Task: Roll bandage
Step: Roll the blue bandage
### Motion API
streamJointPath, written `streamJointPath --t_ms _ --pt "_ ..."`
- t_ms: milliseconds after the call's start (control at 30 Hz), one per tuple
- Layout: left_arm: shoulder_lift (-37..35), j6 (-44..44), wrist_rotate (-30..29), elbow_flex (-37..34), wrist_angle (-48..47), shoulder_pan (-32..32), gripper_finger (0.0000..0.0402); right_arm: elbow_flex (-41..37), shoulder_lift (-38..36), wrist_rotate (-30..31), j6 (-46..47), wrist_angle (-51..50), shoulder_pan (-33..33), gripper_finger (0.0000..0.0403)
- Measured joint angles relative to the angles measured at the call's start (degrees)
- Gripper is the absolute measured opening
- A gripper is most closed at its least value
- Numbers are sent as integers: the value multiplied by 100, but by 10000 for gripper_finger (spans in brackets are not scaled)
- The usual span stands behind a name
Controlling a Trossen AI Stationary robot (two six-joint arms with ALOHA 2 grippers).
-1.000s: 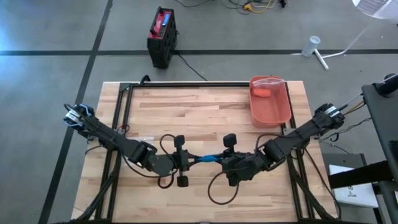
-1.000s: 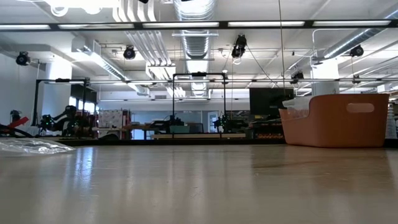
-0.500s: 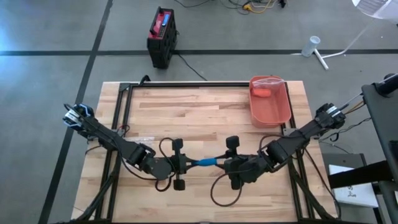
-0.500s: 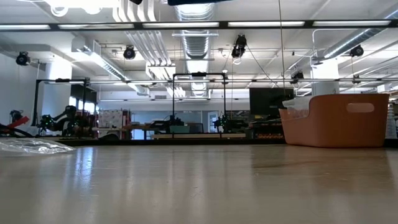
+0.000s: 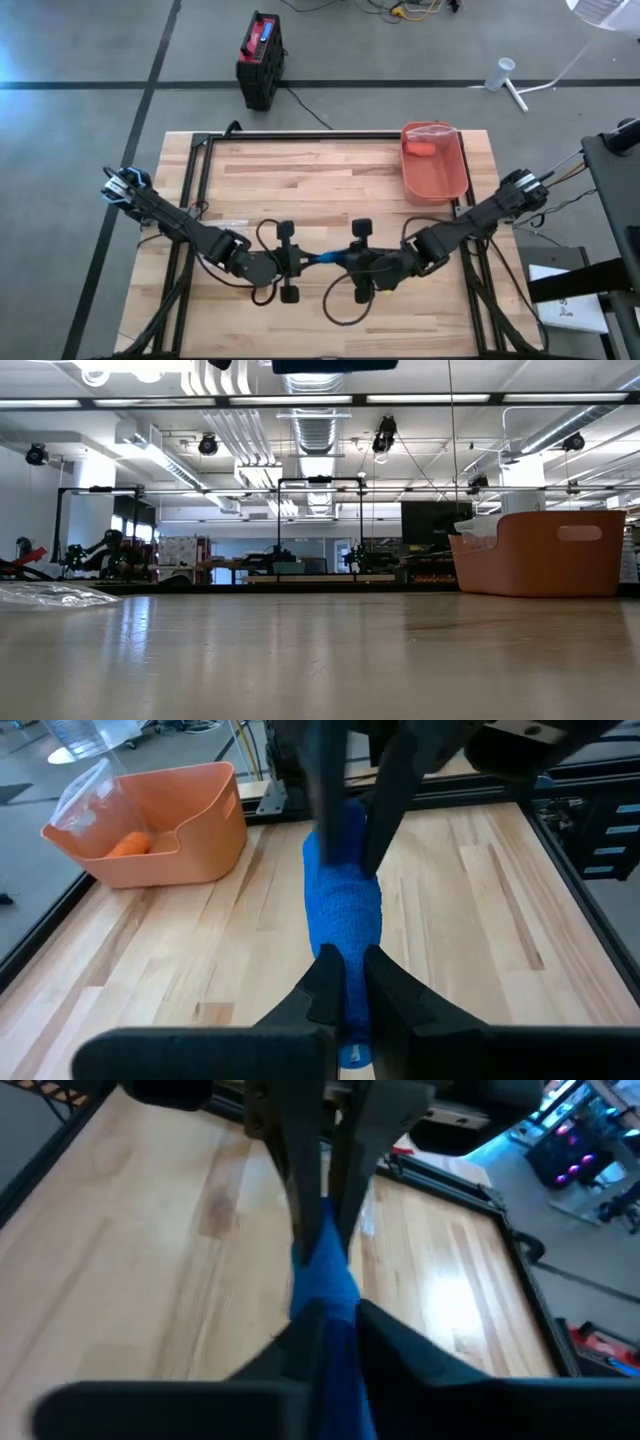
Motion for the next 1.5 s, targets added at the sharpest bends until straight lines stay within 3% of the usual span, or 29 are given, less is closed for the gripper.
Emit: streamJointPath --t_ms 67,133,467,767,1033,1267,1500 --pt "0 0 0 -2 0 0 11 0 29 -88 65 -6 -40 24" --pt "0 0 2 0 0 -3 11 2 29 -165 72 -57 -59 8" --pt "0 -22 -38 0 108 -226 9 16 -37 -224 669 -814 -81 6" --pt "-42 -39 52 35 197 -304 9 260 -69 -125 407 -946 -2 11" --pt "-26 -39 15 27 61 -300 9 878 -103 -84 77 -843 240 60" --pt "-26 -42 -7 27 155 -291 9 712 94 -327 229 -600 279 134" --pt "-26 -42 -9 46 295 -291 9 688 435 -335 260 -587 238 159"
